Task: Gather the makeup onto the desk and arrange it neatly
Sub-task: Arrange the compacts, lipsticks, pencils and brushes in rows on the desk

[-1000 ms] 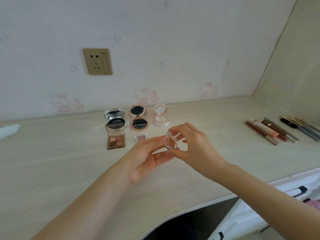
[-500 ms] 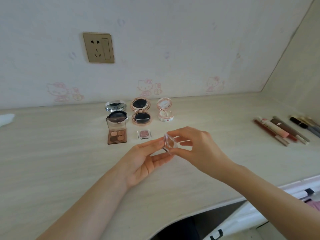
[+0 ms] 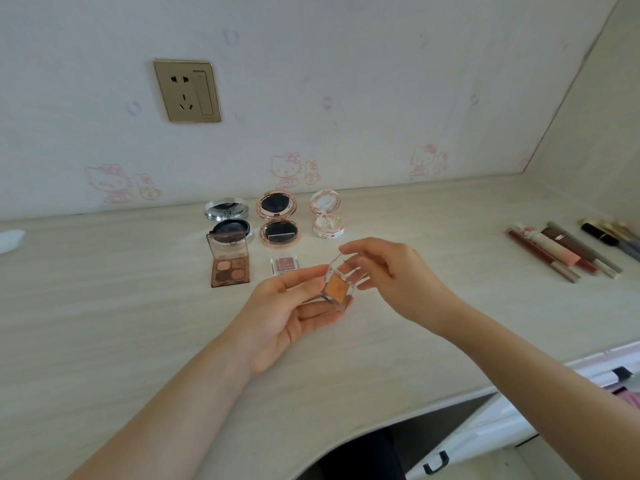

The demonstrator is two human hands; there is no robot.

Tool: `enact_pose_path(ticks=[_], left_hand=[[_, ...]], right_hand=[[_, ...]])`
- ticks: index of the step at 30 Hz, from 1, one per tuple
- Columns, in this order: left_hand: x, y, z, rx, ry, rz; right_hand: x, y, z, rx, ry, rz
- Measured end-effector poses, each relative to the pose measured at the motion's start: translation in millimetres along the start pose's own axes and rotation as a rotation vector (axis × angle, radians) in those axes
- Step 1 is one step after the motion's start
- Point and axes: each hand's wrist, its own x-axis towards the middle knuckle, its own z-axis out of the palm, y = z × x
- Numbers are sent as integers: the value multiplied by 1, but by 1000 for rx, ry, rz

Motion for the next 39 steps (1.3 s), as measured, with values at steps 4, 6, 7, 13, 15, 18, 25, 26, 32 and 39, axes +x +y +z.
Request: enact_pose_path(ticks=[4, 6, 7, 13, 15, 18, 25, 26, 32, 39], left_hand=[[-1, -3, 4, 270, 151, 171], [-2, -4, 3, 453, 220, 288], [-1, -4, 1, 581, 249, 348], [-2, -10, -8, 1193, 250, 514], [0, -12, -10, 1335, 229, 590], [1, -14, -12, 1433, 180, 637], [3, -20, -12, 1510, 128, 718], [3, -21, -12, 1520, 129, 724], [2, -22, -10, 1525, 186, 729], [0, -23, -8, 1535, 186, 736]], right_hand=[[11, 0, 0, -25, -40, 54], [16, 2, 0, -52, -86, 77], [17, 3, 0, -63, -111, 89], [24, 13, 4, -114, -202, 134], [25, 15, 5, -137, -204, 133], [28, 18, 7, -260, -221, 103], [36, 19, 12, -346, -243, 54], [36, 18, 11, -360, -241, 34], [23, 13, 11, -372, -219, -120], [17, 15, 14, -274, -178, -42]])
